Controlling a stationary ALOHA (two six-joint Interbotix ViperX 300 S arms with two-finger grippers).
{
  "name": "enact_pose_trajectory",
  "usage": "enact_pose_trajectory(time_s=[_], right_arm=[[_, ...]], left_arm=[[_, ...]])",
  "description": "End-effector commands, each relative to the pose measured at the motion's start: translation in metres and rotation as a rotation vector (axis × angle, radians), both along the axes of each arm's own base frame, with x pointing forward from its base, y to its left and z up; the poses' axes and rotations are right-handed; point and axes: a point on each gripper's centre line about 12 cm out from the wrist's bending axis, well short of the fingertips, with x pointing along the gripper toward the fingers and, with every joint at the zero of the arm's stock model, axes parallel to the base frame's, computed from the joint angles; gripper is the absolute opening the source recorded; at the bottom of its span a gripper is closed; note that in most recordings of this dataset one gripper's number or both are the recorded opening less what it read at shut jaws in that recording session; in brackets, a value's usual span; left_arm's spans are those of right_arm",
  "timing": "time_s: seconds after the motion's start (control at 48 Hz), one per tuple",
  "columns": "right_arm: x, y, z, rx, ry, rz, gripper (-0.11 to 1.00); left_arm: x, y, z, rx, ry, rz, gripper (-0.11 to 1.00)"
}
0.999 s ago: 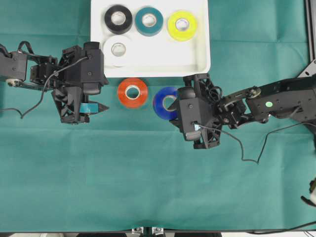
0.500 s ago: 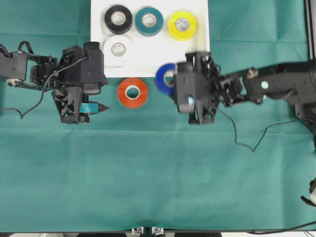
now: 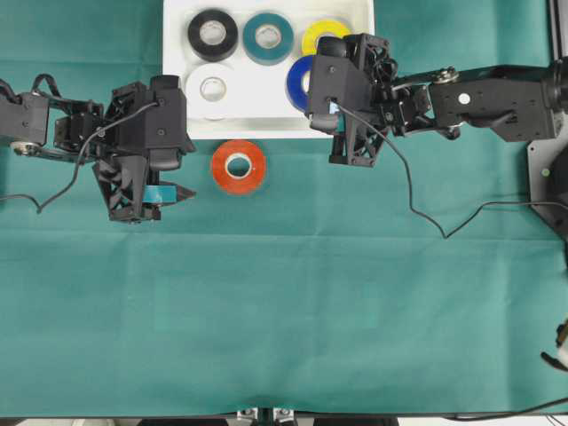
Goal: Put the tape alternately from left to right into the white case.
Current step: 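Carry the blue tape with the right gripper into the tray below the yellow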
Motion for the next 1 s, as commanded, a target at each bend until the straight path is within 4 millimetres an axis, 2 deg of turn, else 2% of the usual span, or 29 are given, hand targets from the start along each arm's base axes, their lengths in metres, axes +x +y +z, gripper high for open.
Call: enact_pose_trajectory(time_s=[0.0,0.812,0.853,0.978], right_arm=[[0.0005,-0.0016,0.0057,-0.003,-0.018,-0.002,0.27],[-0.0043,-0.0019,0.0007,-0.006,0.006,-0.008,0.27],[-0.0049,-0.0025,-0.0002,-0.009,0.014,-0.011,0.34],[-0.0082,-0.0046,-0.0017,-0.022,0.041,-0.026,0.70]], left_arm=[[0.0029,-0.0011,0.0072,-0.002,-0.028,-0.002,0.90],[0.0040,-0.0011,0.0087,-0.002,-0.032,-0.002,0.90],[0.0040,-0.0011,0.0087,-0.002,-0.032,-0.002,0.90],[0.0039,-0.0011,0.0086,-0.002,-0.031,-0.002,0.90]])
